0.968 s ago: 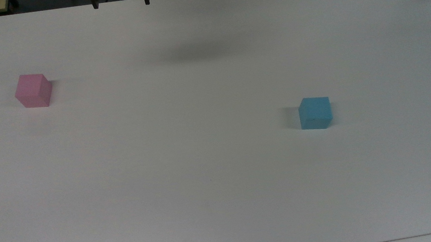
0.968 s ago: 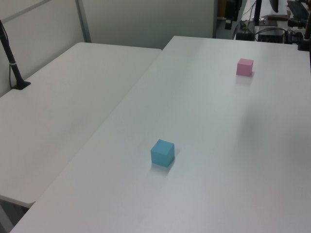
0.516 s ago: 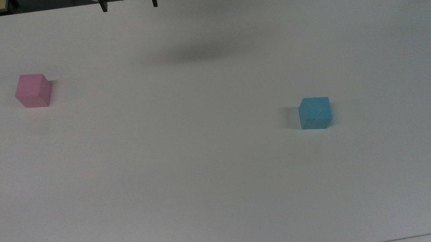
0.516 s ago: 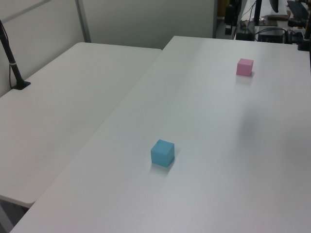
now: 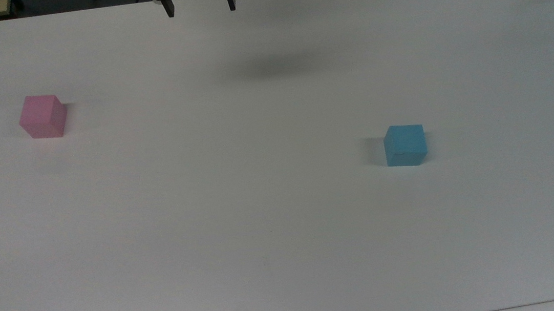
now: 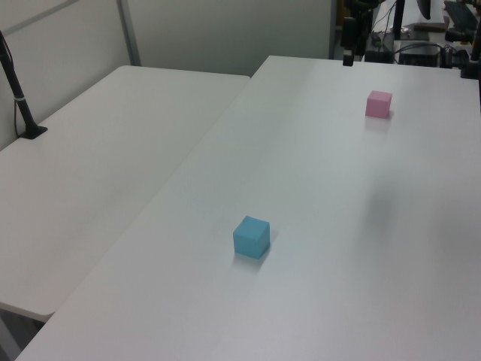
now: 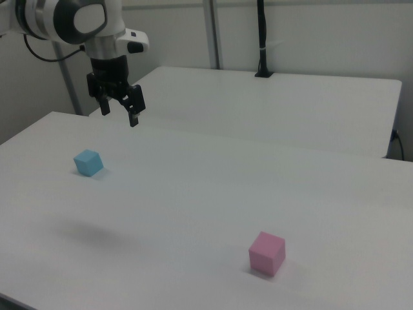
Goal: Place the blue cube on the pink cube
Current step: 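Move the open gripper over the light-blue cube and lower it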
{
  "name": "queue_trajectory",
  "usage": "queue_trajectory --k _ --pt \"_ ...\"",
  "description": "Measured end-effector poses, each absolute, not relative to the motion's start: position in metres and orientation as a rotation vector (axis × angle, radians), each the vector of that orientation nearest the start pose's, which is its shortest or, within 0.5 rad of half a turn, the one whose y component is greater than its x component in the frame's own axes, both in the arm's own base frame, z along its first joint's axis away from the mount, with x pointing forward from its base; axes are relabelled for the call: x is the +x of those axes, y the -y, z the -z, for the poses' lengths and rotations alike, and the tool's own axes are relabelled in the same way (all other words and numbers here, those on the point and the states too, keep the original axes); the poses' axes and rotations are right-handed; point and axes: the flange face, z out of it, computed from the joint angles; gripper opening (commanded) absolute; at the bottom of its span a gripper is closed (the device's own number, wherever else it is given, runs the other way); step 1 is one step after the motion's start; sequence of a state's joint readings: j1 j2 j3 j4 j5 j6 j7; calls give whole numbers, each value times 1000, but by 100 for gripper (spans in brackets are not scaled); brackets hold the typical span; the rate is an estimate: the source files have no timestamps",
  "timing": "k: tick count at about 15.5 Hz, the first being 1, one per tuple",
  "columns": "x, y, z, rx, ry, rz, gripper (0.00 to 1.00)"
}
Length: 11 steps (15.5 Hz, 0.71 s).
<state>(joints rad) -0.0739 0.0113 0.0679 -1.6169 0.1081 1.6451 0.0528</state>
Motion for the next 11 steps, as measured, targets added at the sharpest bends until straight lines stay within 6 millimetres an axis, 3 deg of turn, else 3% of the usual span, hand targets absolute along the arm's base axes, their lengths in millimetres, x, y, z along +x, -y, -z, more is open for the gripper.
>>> queue_trajectory --k 3,5,11 --pt "567 -21 -604 -2964 -181 36 100" --pt "576 -46 -599 -2939 -231 108 100" --pt "603 -166 -545 -2894 -240 223 100"
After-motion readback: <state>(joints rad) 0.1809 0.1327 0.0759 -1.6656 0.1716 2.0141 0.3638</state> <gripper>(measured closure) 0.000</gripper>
